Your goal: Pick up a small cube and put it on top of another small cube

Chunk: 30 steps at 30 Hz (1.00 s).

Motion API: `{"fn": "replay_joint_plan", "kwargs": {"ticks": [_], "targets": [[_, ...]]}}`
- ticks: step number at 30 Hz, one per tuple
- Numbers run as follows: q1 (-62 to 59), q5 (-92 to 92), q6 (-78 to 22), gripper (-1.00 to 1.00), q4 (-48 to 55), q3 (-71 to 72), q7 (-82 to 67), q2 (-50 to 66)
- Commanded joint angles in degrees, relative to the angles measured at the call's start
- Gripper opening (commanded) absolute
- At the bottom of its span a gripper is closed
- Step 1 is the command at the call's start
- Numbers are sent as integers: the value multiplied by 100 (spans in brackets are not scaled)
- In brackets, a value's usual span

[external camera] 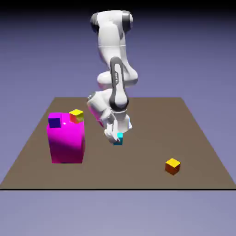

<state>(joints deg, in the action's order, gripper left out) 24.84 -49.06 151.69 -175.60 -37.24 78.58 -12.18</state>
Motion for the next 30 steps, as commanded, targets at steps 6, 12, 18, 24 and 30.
{"fn": "replay_joint_plan", "kwargs": {"ticks": [6, 12, 18, 24, 30], "targets": [[-760, 597, -872, -100, 998, 444, 489, -31], [-2006, 1243, -2016, -100, 2223, 836, 1159, -12], [-3252, 1889, -3159, -100, 3448, 1228, 1830, 7], [-4498, 2518, -4287, -100, 4650, 1602, 2493, 30], [-5498, 2557, -4791, -100, 5028, 1425, 2845, 146]]}}
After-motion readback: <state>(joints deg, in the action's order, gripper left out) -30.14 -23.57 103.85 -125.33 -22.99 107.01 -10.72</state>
